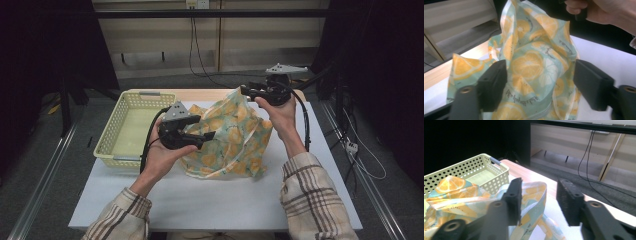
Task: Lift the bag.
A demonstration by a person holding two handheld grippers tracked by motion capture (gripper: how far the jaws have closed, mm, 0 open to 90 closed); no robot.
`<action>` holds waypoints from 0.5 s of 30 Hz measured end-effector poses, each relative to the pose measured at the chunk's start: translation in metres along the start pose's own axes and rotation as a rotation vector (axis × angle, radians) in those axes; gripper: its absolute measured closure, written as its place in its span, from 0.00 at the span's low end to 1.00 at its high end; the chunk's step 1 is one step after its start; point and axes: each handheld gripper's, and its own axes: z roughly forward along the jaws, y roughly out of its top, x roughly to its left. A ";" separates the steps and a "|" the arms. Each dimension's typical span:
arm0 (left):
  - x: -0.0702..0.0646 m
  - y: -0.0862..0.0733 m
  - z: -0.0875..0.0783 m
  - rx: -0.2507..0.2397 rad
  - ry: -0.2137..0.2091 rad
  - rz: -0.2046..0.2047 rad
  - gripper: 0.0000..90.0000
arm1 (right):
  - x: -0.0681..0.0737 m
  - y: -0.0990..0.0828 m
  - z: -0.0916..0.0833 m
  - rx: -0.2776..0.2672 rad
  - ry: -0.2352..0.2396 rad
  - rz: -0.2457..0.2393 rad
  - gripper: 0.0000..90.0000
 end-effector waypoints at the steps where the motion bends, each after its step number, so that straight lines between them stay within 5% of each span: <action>1: 0.000 0.000 -0.001 -0.007 0.002 -0.002 0.26 | 0.000 0.001 -0.002 -0.007 0.001 0.001 0.56; 11: 0.008 -0.006 -0.008 -0.018 0.076 -0.059 0.09 | 0.009 -0.006 -0.020 -0.017 -0.001 -0.004 0.34; 15: 0.012 -0.011 -0.015 -0.030 0.073 -0.065 0.06 | 0.016 -0.014 -0.026 -0.007 0.007 -0.017 0.30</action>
